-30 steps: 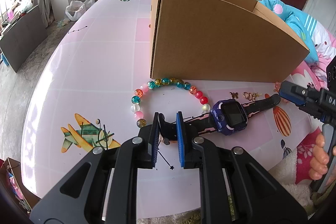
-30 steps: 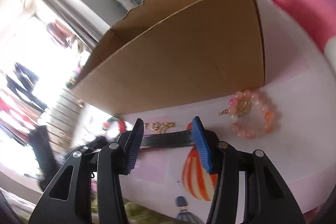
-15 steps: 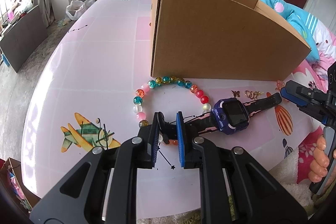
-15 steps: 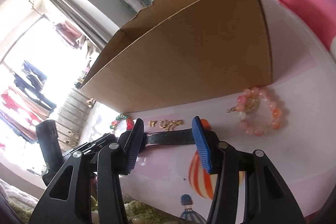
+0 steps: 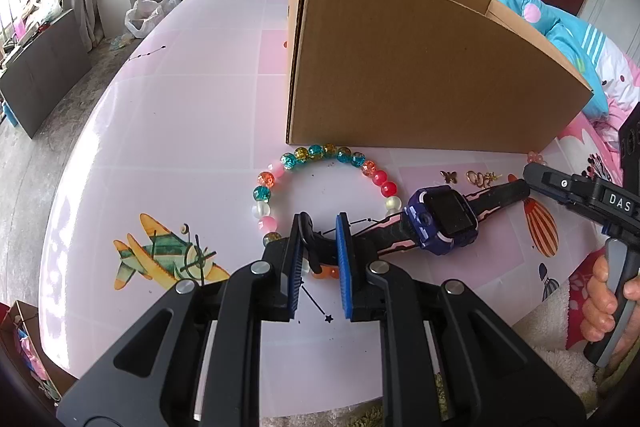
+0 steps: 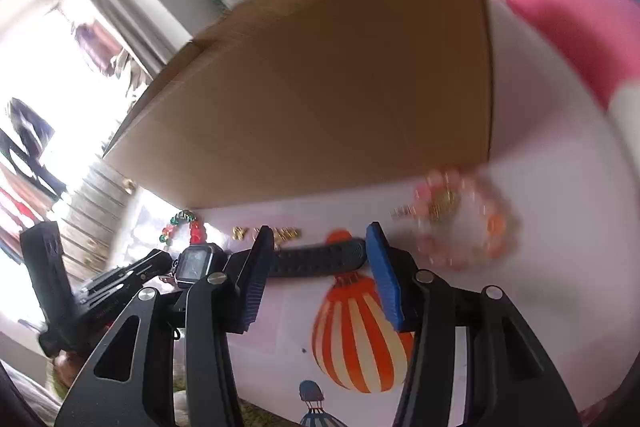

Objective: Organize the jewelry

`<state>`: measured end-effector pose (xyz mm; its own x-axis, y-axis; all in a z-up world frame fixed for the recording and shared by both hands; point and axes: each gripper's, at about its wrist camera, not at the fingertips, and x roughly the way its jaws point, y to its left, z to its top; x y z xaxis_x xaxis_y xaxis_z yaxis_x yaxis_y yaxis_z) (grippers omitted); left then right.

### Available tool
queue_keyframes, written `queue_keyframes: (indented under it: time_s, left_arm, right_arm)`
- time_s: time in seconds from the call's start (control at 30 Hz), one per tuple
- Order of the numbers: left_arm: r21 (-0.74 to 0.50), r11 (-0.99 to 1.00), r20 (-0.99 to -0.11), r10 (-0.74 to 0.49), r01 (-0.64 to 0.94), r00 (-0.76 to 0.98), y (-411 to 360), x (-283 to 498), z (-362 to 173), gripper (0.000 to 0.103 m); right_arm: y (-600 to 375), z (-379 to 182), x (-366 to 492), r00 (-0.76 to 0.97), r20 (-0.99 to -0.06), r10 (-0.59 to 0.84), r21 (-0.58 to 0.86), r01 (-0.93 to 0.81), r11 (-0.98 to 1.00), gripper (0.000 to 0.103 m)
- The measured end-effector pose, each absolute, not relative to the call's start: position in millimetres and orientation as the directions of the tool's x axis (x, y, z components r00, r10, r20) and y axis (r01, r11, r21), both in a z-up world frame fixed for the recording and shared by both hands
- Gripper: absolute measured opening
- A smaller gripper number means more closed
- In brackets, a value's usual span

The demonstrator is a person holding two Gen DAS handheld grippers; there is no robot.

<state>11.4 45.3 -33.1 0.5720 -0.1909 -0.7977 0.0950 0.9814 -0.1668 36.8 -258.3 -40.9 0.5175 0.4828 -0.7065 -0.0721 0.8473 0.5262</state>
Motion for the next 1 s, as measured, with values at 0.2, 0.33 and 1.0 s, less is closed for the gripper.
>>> queue_keyframes:
  time_s: [0.2,0.33,1.0]
  left_arm:
    - [-0.159,0.983,-0.800,-0.185,0.095,0.570,42.7,10.9,-33.7,0.014]
    - [-0.158,0.983,-0.801,-0.184,0.094,0.570,42.0,11.3,-33.3,0.014]
    - [-0.139,0.985,-0.801,-0.172,0.101,0.573,41.5,9.5,-34.6,0.014]
  right_arm:
    - [-262.2,-41.3,36.1,0.505,-0.673,0.540,0.594,-0.065,0.802,0.048]
    - [-268.5,-42.2,35.9,0.482,-0.601,0.637,0.700,-0.066,0.711,0.048]
    - [-255.9,-47.7,60.2,0.431,-0.607,0.668,0.726,-0.042,0.686,0.061]
